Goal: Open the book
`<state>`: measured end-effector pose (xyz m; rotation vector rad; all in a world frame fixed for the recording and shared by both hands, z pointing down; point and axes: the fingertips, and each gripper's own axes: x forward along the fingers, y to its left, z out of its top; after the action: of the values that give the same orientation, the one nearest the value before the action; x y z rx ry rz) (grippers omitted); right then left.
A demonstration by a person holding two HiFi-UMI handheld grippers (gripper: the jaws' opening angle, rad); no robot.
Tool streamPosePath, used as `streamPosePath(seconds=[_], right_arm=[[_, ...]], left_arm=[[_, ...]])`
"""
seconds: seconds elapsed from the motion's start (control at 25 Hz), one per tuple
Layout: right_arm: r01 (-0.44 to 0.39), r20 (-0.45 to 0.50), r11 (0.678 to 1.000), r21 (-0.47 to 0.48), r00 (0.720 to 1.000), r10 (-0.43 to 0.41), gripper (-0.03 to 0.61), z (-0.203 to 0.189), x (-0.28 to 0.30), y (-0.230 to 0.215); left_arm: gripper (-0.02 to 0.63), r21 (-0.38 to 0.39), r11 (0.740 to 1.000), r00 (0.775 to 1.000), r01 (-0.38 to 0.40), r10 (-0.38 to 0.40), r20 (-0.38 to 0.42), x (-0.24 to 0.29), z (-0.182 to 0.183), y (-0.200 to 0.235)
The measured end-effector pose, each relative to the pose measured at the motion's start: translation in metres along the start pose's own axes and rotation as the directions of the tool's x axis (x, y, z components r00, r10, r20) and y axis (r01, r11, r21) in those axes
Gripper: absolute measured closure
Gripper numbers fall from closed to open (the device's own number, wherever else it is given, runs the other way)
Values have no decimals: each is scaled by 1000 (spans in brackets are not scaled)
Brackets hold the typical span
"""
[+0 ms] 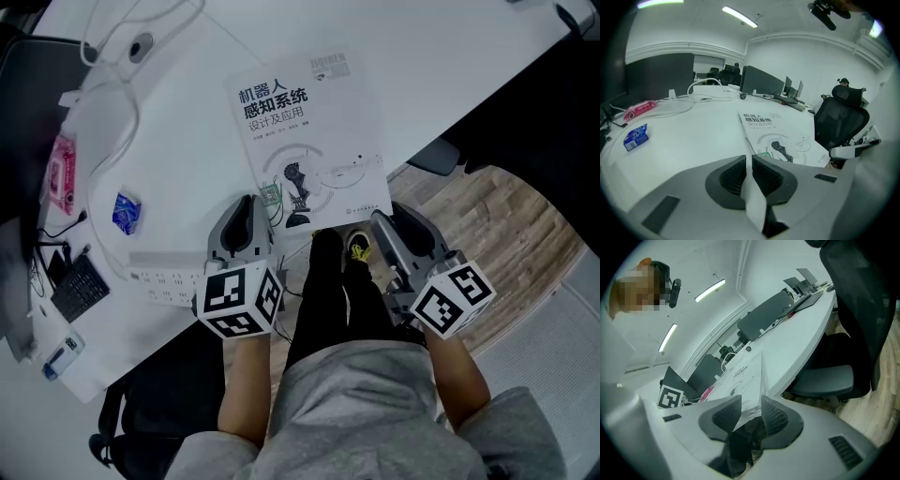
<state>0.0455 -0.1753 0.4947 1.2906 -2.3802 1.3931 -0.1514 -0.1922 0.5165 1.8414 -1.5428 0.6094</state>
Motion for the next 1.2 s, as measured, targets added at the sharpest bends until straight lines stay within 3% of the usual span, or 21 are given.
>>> streamPosePath(seconds=[0.32, 0.48, 0.6, 0.8, 0.88, 1.04, 1.2], right_arm=[[-31, 14, 996, 89, 999, 30, 442, 2, 7, 2], [-30, 11, 999, 40, 1000, 29, 453, 10, 3, 5], [-80, 25, 997, 2, 996, 80, 476, 23, 11, 16], [-36, -109, 998, 45, 993, 40, 476, 9, 18, 4], [-58, -134, 995, 84, 989, 69, 481, 11, 21, 4], [-62, -69, 983, 174, 995, 74, 520, 20, 26, -4], [-29, -38, 986, 167, 999, 36, 535, 25, 23, -6]], left_arm=[[597, -2, 1000, 1000, 14, -14, -23, 2, 0, -2], [603, 7, 999, 999, 32, -32, -30, 3, 0, -6], [603, 14, 999, 999, 36, -36, -24, 9, 5, -3], [603, 14, 998, 997, 58, -57, -46, 11, -1, -6], [603, 19, 998, 997, 61, -60, -43, 12, 0, -7], [603, 53, 996, 997, 74, -72, -41, 17, 0, -11], [601, 25, 995, 994, 98, -97, -42, 16, -7, -19]])
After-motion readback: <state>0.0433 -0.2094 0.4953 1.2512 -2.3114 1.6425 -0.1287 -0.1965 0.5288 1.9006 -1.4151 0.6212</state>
